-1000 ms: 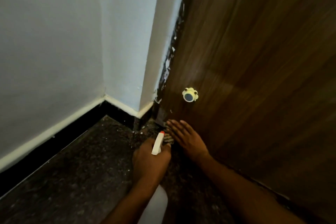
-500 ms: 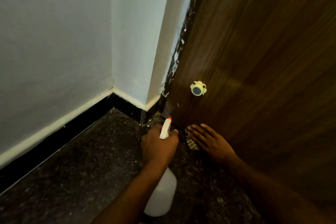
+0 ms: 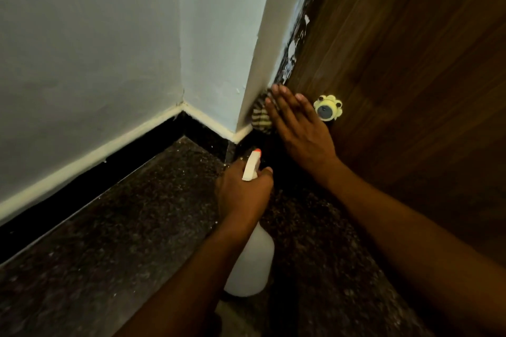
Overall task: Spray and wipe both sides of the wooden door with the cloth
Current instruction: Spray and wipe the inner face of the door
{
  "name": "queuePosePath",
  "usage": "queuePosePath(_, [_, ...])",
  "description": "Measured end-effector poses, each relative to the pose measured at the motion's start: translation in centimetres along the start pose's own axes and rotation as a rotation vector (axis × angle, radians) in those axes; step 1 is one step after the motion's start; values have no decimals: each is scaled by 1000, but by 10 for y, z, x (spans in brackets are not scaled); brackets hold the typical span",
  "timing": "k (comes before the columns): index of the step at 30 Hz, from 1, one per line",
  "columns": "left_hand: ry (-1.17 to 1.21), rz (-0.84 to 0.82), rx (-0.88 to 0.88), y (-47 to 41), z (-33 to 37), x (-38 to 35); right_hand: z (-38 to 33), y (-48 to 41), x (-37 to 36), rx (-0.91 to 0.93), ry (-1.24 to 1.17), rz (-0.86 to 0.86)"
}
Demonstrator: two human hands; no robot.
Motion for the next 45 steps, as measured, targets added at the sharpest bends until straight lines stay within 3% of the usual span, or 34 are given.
queuePosePath(2, [13,-9,2,-3,0,-3,-8,-2,-1,-73,-69,-13])
queuePosePath(6, [-58,-5,-11,-13,5,-3,-51,23,-31,119,-71,-228])
queuePosePath(10, [-67,2,-16,-18,7,-3,-62,49,-40,257,-56,-266])
queuePosePath(17, [-31,-36,-40,-3,17,-8,-22,135,-15,399,-101,-374])
queuePosePath(21, [-40,-50,-105,19,31,-20,29,149,11,408,-57,-349])
queuePosePath(25, [4,-81,-183,34,48,-31,92,137,55,166,-104,-234])
queuePosePath(32, [109,-117,-258,46,135,-27,198,53,141,-474,-407,15])
queuePosePath(39, [141,-42,-224,83,357,29,333,-87,265,-1223,-960,107])
queuePosePath(43, [148,-49,-229,107,484,58,419,-148,323,-1683,-1292,44])
queuePosePath(45, [129,-75,-221,122,552,73,468,-183,364,-1793,-1376,15])
Point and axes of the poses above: each hand's wrist, its own y-axis away from the middle knuckle, its own x-axis out of the back of the hand, z = x × y, the point moved 5 cm from there along -y, towards the middle knuckle, and after that the axes turned 4 degrees about y, right-handed, at the moved point
